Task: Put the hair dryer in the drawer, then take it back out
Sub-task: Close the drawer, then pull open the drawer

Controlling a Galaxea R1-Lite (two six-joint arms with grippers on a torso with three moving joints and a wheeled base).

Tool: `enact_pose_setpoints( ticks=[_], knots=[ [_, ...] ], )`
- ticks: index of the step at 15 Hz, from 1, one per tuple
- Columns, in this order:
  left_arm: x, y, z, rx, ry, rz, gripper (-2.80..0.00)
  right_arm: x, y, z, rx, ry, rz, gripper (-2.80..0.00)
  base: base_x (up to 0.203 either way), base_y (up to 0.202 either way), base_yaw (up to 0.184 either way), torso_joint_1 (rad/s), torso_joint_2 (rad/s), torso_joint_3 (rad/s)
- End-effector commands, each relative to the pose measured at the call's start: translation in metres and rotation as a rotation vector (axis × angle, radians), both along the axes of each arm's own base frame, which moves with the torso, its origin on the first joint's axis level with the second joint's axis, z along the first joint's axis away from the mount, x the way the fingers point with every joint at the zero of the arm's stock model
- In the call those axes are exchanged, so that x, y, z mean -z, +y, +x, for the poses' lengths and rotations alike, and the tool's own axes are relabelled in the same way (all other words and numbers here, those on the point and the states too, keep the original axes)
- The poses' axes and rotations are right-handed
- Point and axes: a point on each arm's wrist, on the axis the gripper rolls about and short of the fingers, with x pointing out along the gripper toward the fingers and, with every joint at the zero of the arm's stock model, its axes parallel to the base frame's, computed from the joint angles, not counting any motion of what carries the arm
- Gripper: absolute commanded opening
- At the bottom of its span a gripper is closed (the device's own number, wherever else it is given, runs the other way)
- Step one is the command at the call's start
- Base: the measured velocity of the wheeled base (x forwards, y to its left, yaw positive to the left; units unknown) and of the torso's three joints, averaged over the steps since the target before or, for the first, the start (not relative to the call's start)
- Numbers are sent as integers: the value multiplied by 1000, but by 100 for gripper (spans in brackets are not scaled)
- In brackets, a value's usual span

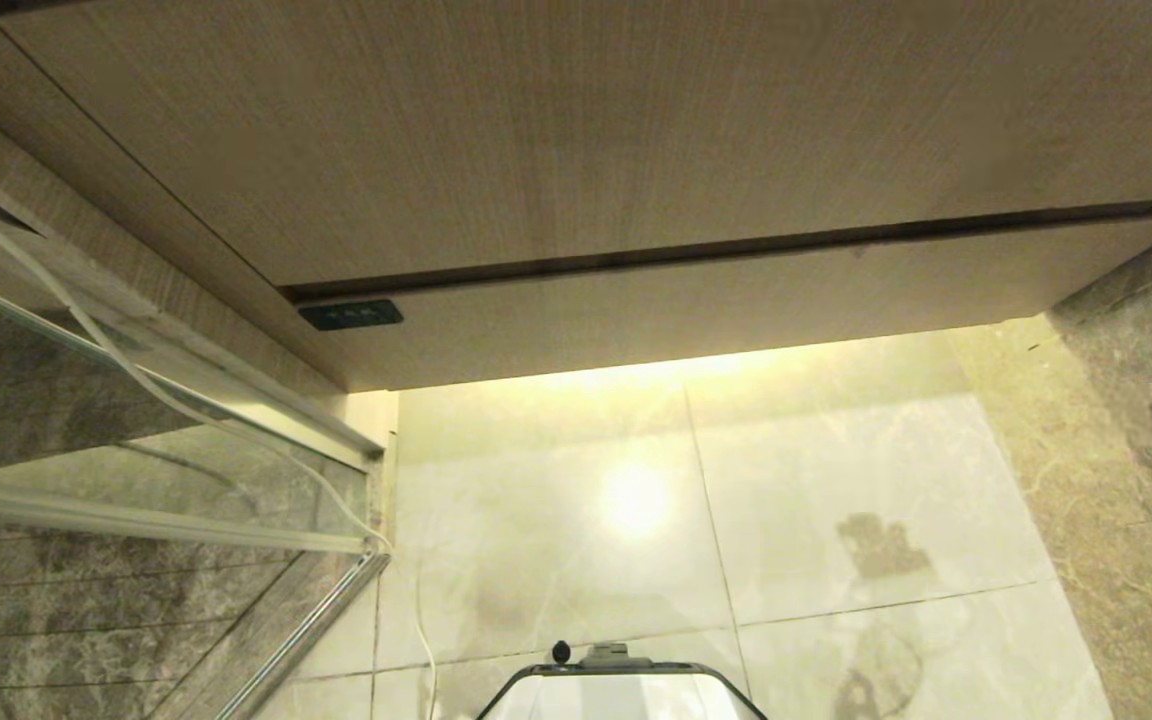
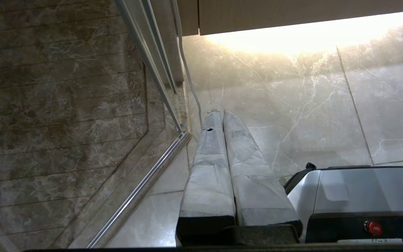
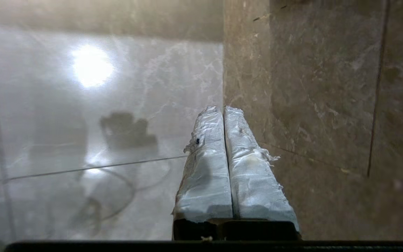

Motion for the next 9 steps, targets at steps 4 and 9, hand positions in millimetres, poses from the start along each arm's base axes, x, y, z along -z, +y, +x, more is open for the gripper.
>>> enact_pose_setpoints(
  ticks=[4,9],
  knots=[
    [0,0,0,0,1,1,-280,2,66,-142,-72,-242,110,-280,0,0,0,0,0,0],
    [0,0,0,0,0,1,-280,31,78,-164,-112,-188,221,-280,0,0,0,0,0,0]
  ],
)
